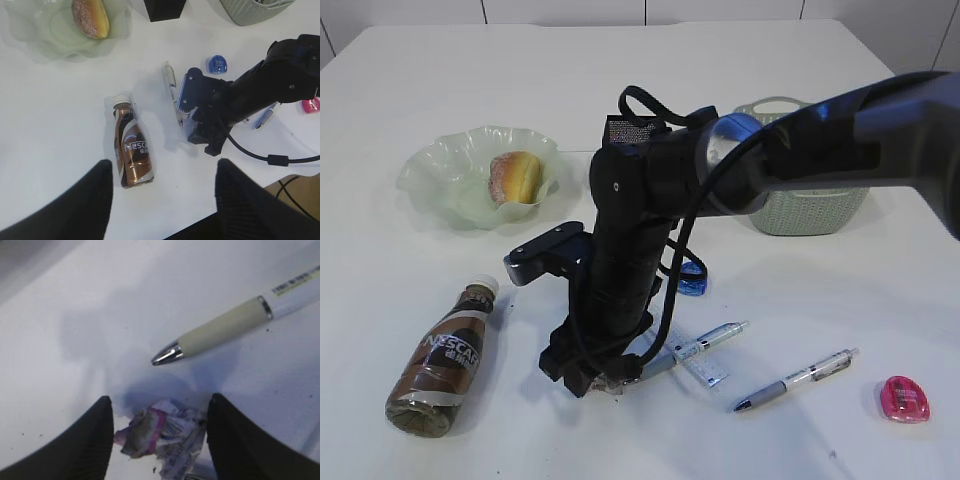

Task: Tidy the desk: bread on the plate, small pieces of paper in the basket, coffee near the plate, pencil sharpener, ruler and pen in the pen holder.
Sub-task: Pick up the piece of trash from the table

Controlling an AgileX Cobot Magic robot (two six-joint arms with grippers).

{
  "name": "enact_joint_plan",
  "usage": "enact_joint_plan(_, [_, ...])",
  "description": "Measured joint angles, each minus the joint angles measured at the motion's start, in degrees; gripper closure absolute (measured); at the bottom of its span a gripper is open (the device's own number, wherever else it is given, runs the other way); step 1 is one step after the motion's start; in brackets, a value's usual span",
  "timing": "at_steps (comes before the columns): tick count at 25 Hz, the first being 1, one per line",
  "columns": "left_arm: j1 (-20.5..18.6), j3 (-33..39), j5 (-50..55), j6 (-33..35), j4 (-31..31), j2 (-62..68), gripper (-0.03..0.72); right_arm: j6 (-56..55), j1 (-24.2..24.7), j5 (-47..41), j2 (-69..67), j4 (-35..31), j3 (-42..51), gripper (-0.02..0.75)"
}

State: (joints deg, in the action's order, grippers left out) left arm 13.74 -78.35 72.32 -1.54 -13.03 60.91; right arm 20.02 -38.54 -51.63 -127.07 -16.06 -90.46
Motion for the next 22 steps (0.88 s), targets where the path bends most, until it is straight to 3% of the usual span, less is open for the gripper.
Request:
enact_joint_plan(5, [0.0, 0.0, 0.0, 0.0, 0.0, 0.0, 0.232, 0.0, 0.0, -0.8, -0.1, 0.1, 0.0, 0.399])
enact_joint_plan(9, [0.0, 0.0, 0.0, 0.0, 0.0, 0.0, 0.232, 0.0, 0.0, -2.1, -0.2, 0.2, 0.0, 0.537])
enact_joint_plan(17, [0.0, 0.0, 0.0, 0.0, 0.1, 0.0, 0.232, -0.1, 0.0, -3.1, -0.2, 0.2, 0.0, 0.640])
enact_joint_plan(22, [0.0, 0.0, 0.0, 0.0, 0.1, 0.0, 0.232, -0.1, 0.0, -5.9, -0.3, 0.8, -0.9, 0.652])
